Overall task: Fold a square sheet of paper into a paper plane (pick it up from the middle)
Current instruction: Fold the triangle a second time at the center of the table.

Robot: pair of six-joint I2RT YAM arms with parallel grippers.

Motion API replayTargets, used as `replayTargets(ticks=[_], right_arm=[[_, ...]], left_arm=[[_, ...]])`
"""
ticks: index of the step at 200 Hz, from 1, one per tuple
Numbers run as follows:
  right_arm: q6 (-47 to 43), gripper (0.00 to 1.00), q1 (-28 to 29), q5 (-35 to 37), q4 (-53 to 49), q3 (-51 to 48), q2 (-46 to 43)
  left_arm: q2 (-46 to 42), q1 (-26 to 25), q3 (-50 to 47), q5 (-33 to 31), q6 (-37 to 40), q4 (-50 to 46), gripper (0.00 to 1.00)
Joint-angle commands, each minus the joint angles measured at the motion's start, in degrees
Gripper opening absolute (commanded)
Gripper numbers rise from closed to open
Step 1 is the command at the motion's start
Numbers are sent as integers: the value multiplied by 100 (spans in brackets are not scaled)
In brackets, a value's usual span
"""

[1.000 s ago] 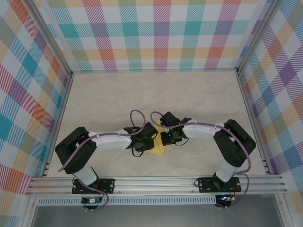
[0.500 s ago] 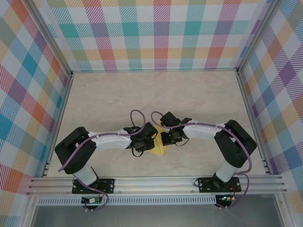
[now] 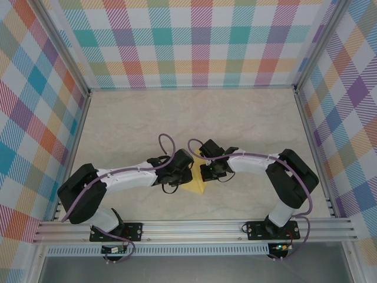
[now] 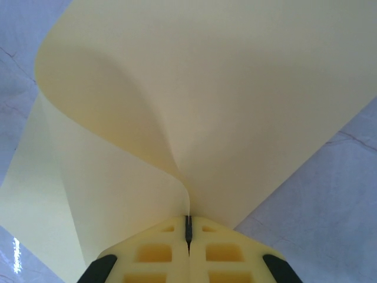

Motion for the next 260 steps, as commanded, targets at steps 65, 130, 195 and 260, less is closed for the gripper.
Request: replayTargets(ticks=[65,130,195,260], right_arm=[[114,3,-13,94,15,-163,191],[156,4,-15,112,-7,-185,202],[220,4,-14,99,15,-216,201],[246,5,-16,94,-19,-142,206]], left_arm=[[1,1037,-1091,2105,-652,3508,0],[876,1041,-998,2408,-824,4148,0],[1114,1036,-1028,2340,-681,4023,0],[1513,1040,-1055,2232,-627,3948,0]])
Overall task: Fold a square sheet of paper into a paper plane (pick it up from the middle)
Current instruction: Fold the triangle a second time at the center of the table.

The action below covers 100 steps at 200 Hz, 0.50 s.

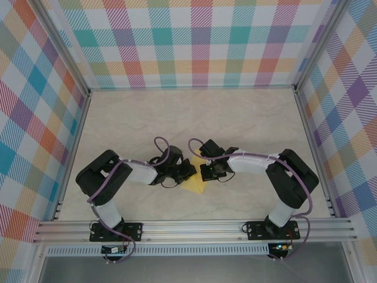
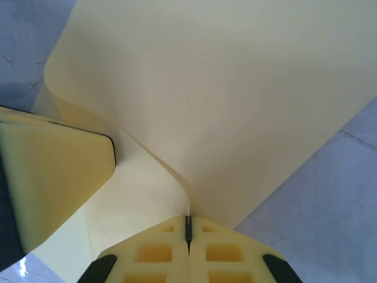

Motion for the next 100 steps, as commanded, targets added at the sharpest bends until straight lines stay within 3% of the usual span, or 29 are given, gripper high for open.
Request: replayTargets(ticks=[1,41,78,100], right_arm=[[111,6,-17,93,-54,-120,209],[203,15,-19,101,-270,106,-6],[390,41,-32,285,-519,134,-787],[598,47,-48,277,-582,12,-1131]], left_arm=[[119,23,-17,-62,121,-20,0],[104,17,-96,-128,213,-195,0],[104,4,-144,-128,225,-190,0],[103,-19,-122,-116,241,-173,0]])
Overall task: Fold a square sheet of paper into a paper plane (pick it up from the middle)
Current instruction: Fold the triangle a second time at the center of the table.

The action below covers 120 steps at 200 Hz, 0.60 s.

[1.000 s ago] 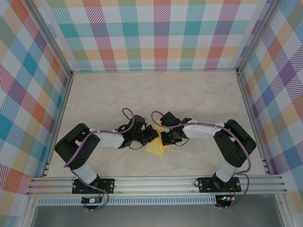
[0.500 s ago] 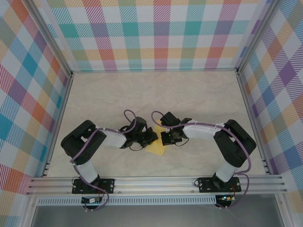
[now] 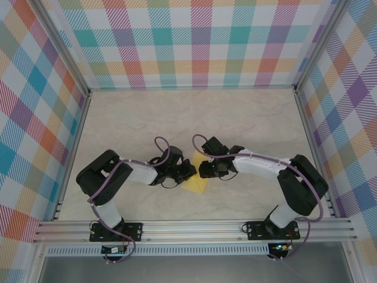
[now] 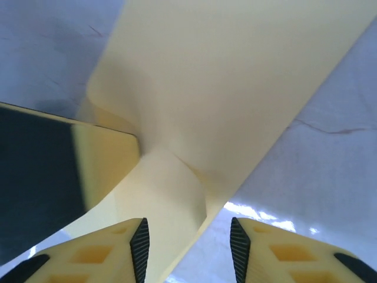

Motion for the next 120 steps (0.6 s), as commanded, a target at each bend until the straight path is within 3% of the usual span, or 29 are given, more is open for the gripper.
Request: replayTargets(ticks=[1,21,56,84,120], right_arm=[[275,47,-47,89,-232,-57,-426],[555,43,-37,-401,115,-304,-672],[1212,12,-13,-1761,1474,-826,-655],[1455,6,72,-2127,1882,-877,-296],[1468,6,185,-2165,1890,-701,105]], left_arm=[[95,-17,-109,-119,107,-200,0],[87,-40,-113,-139,109,-228,0],[77,-43,-122,-146,109,-224,0],[71,-66,-127,-151,115,-233,0],[82,-75,-131,-150,116,-226,0]])
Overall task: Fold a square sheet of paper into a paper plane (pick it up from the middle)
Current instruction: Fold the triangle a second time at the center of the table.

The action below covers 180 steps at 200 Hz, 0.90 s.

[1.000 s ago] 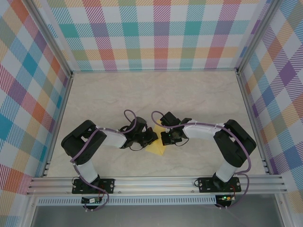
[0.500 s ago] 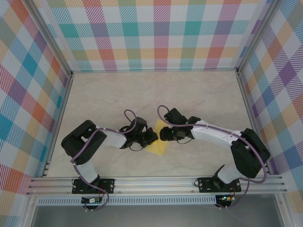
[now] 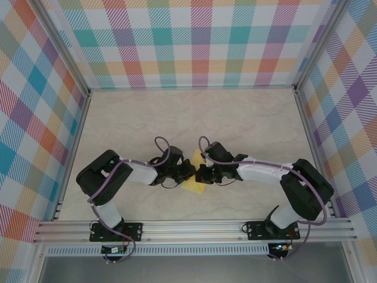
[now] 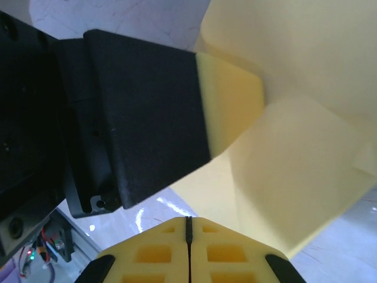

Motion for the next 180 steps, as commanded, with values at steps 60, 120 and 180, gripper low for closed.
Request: replayTargets(ticks=[60,120,180], right_arm=[[161,7,113,-77,200,70,576],[242,7,113,-19,214,-202,645],[251,9,105,-21,258,-397,705]], left_arm=[[95,-39,-120,-78,119,-243,0],[166,-39,-85,19,161,-263,0],[167,-39,-113,-8,181,-323,0]])
